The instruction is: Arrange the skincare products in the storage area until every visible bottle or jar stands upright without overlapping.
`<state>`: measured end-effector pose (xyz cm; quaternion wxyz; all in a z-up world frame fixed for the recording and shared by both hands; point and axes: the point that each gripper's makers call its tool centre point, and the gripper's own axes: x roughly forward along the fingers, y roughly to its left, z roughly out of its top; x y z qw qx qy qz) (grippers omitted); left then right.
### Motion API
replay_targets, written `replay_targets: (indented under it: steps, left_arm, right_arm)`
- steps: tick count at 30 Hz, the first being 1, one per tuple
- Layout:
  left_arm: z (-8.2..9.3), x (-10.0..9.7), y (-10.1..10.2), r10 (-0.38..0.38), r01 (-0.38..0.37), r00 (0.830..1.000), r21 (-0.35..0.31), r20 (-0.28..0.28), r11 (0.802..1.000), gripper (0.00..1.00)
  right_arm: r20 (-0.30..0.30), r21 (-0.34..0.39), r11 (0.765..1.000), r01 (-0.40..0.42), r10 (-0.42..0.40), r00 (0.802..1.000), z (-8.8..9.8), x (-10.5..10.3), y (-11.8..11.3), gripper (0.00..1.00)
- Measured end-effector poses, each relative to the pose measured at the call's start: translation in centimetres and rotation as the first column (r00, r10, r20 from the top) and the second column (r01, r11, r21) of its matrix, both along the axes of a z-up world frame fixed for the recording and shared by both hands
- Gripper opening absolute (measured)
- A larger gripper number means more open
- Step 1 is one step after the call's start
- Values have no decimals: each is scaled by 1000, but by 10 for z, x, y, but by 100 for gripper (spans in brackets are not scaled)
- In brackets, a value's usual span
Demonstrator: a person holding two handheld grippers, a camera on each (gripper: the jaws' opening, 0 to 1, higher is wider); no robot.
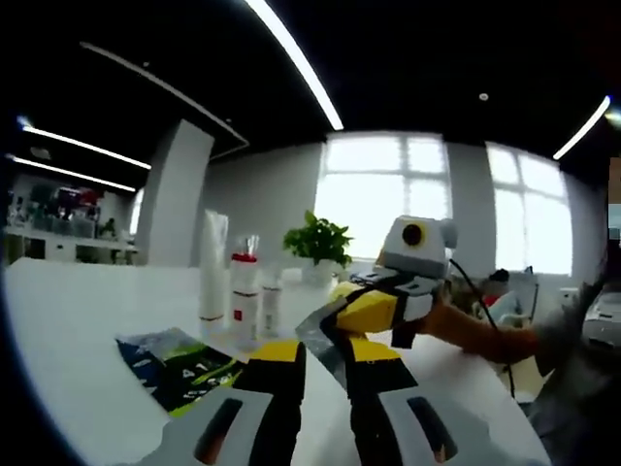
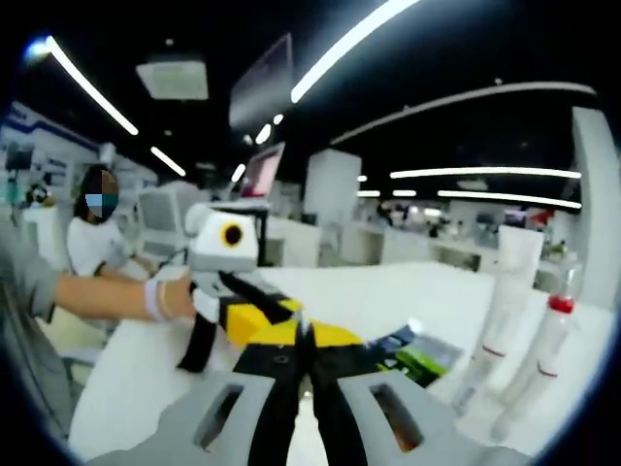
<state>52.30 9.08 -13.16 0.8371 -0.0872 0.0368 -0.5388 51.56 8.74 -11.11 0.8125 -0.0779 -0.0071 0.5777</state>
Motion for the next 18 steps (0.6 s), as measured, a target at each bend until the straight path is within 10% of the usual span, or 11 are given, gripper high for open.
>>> replay_targets:
  steps: [8,12,18]
  left_arm:
    - [5,-12,0,-71,65,994,-73,-84,995,5]
    - [20,-11,8,-33,39,998,-101,63,994,0]
    - [61,-13,35,-45,62,998,-415,49,908,0]
  right_arm:
    - [-14,-2,999,-38,38,999,-2,-6,0,3]
    - [145,64,998,14,-24,989,13,4,-4,12]
    - [-51,169,984,-48,57,997,11,-4,8,31]
